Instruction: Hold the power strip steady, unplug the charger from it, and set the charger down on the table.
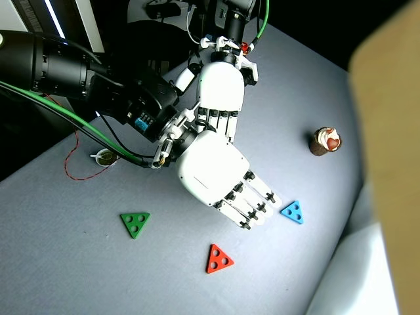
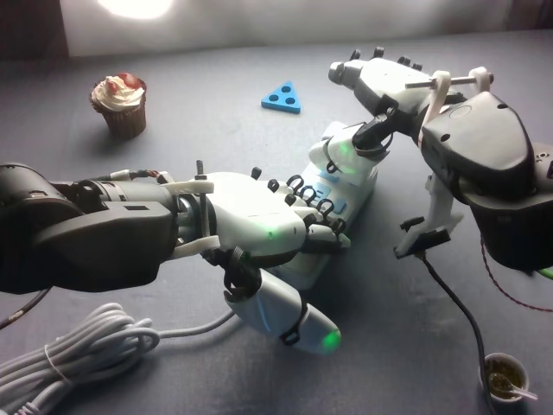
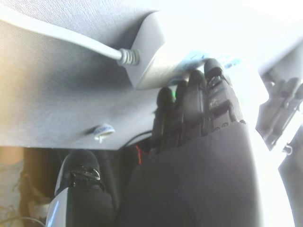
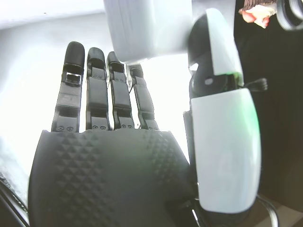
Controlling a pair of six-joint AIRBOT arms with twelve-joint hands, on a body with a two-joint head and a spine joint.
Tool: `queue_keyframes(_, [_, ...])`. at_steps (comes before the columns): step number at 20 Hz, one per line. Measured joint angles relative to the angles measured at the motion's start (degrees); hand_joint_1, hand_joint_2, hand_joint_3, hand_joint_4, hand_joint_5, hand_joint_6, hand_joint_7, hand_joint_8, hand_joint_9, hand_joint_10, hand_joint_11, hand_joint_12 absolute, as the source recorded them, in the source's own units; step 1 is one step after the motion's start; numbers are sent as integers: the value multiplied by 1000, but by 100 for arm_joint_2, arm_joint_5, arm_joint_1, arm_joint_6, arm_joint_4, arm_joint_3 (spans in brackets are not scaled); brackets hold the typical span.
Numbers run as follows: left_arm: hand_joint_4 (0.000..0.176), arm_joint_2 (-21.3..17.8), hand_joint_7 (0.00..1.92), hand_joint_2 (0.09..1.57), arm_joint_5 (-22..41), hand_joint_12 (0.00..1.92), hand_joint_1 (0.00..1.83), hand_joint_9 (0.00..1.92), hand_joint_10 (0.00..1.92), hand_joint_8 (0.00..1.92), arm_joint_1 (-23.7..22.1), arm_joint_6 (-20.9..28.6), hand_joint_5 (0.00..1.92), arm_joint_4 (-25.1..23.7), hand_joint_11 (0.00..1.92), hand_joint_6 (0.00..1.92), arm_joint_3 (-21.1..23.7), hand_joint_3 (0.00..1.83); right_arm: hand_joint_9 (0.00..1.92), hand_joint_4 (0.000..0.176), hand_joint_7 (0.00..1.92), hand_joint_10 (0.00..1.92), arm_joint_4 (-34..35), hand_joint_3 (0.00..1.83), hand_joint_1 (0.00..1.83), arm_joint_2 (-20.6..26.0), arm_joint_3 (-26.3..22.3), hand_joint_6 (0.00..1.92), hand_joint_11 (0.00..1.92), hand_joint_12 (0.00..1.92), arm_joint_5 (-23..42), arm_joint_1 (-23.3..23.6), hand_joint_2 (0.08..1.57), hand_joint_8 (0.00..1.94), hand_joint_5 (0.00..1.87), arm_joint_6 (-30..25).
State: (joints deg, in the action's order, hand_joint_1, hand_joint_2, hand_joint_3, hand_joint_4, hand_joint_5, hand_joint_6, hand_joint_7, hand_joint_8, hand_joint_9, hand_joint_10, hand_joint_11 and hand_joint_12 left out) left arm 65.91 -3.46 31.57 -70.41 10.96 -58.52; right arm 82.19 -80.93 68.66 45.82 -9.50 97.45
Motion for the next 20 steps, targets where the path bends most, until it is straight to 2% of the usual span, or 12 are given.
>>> queue_keyframes(7, [0, 7, 132, 1069, -70, 158, 81, 99, 2, 3, -59, -4, 142, 0, 13, 4, -4, 0, 277, 0, 261, 3, -74, 5, 1113, -26, 59, 0, 34, 752, -48, -157, 1076, 2, 215, -17])
queue_keyframes(12, [0, 7, 145, 1069, -81, 158, 71, 107, 4, 6, -66, -4, 149, 2, 12, 5, -4, 0, 407, 0, 380, 12, -98, 1, 1088, -15, 35, 3, 138, 793, -52, -157, 1092, 8, 314, -17])
queue_keyframes(15, [0, 7, 124, 1073, -94, 123, 77, 82, 0, 0, -72, -4, 128, 2, 0, 0, -4, 0, 654, 0, 609, 13, -151, 0, 1117, -11, 35, 7, 332, 811, -52, -157, 1083, 8, 520, -17])
queue_keyframes(16, [0, 7, 116, 1071, -101, 120, 79, 77, 0, 0, -76, -4, 122, 2, 1, 0, -4, 0, 749, 0, 732, 16, -243, 0, 1140, -9, 35, 16, 433, 816, -52, -173, 1084, 13, 675, -22])
queue_keyframes(17, [0, 7, 128, 1068, -101, 124, 85, 89, 4, 5, -76, -4, 129, 4, 11, 3, -4, 0, 948, 0, 933, 15, -306, 0, 1166, -7, 35, 690, 674, 722, -52, -179, 1086, 19, 967, -20])
queue_keyframes(18, [0, 7, 132, 1067, -101, 126, 92, 93, 6, 6, -76, -4, 130, 9, 16, 3, -4, 0, 1090, 0, 1132, 11, -299, 3, 1228, 2, 28, 865, 800, 664, -66, -179, 1065, 494, 1022, -20])
queue_keyframes(19, [0, 7, 135, 1068, -101, 130, 81, 96, 6, 6, -76, -4, 132, 9, 21, 3, -4, 0, 1109, 0, 1214, 700, -302, 1, 1355, 4, 28, 769, 888, 657, -63, -179, 1035, 489, 1082, -35])
queue_keyframes(20, [0, 7, 139, 1068, -114, 130, 75, 101, 7, 7, -87, -4, 132, 20, 21, 3, -4, 0, 1109, 0, 1198, 861, -339, 1, 1379, 15, 28, 791, 926, 671, -31, -179, 1038, 555, 1058, -20])
